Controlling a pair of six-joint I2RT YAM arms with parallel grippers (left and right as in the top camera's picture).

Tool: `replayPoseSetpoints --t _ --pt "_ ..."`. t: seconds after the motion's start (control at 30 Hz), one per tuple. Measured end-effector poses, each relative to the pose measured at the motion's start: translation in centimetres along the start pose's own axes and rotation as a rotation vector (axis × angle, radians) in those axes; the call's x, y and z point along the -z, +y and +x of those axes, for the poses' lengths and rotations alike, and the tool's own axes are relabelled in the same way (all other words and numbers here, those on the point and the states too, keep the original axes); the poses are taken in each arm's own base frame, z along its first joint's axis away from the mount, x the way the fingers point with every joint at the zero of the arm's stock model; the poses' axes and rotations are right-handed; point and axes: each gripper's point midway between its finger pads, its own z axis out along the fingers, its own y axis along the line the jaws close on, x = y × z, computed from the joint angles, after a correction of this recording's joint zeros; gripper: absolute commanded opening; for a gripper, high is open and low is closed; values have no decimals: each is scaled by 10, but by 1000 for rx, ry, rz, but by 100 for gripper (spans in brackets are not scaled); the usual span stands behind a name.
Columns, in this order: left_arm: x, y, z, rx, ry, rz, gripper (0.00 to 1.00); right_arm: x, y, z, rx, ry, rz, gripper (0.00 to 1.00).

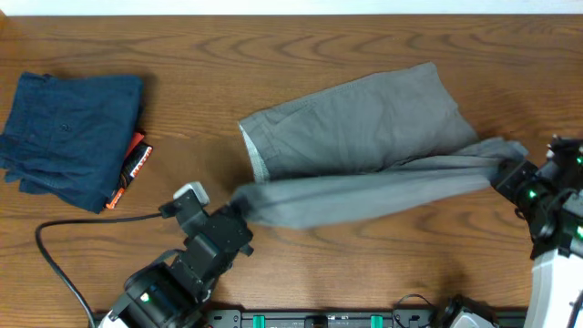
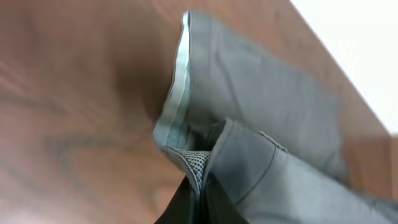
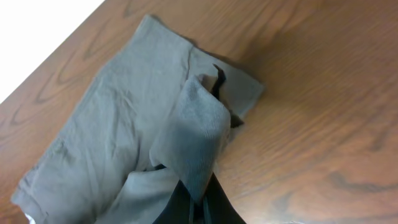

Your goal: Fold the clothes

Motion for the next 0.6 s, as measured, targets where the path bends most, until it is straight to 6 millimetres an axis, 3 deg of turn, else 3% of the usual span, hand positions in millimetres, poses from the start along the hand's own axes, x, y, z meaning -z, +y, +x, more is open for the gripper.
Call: replayPoseSetpoints --t 0.37,0.6 --pt "-40 3 -30 31 -138 -117 5 -53 9 17 -7 167 -24 1" --pt "-63 0 -49 62 -176 -126 6 -63 17 5 -29 235 -22 1"
